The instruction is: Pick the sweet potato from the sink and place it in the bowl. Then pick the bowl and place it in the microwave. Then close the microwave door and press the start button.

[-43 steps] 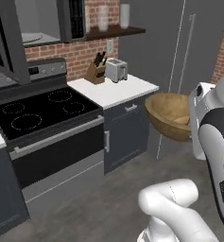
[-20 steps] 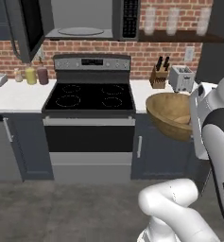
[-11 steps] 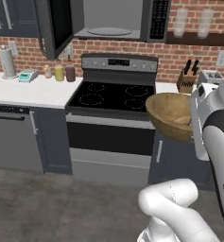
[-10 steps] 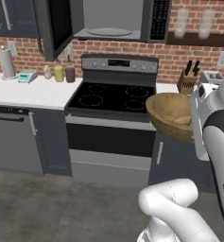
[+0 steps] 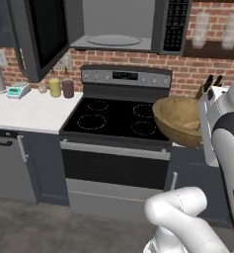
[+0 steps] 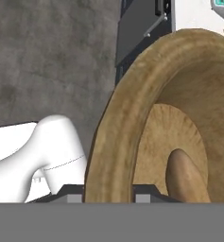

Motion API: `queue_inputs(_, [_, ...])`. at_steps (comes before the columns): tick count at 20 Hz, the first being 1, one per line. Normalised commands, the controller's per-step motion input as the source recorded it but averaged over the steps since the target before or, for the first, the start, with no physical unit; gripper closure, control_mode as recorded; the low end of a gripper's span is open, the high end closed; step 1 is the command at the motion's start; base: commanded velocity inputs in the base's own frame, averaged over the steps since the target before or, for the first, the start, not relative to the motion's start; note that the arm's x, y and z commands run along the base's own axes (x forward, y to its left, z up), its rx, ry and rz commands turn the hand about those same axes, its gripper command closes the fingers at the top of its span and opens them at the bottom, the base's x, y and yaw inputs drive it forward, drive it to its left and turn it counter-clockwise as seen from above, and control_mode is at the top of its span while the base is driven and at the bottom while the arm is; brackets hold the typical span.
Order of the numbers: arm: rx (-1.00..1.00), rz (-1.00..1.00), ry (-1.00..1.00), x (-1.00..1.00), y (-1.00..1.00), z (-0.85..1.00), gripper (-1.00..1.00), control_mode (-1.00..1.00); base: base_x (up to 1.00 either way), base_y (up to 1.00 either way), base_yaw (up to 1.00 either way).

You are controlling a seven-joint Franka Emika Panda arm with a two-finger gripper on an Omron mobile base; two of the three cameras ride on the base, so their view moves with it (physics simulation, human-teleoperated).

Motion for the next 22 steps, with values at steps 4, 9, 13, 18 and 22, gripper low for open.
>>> queue_inputs(4, [0.00, 0.00, 0.00, 0.00, 0.00, 0.00, 1.00, 1.00, 0.70, 0.18, 0.01])
queue_inputs(9, [0.00, 0.00, 0.00, 0.00, 0.00, 0.00, 1.00, 1.00, 0.59, 0.07, 0.02])
queue_inputs(13, [0.00, 0.00, 0.00, 0.00, 0.00, 0.00, 1.00, 1.00, 0.55, 0.00, 0.03])
queue_inputs(18, [0.00, 0.00, 0.00, 0.00, 0.00, 0.00, 1.00, 1.00, 0.16, 0.31, 0.03])
queue_inputs(22, [0.00, 0.00, 0.00, 0.00, 0.00, 0.00, 1.00, 1.00, 0.00, 0.66, 0.04])
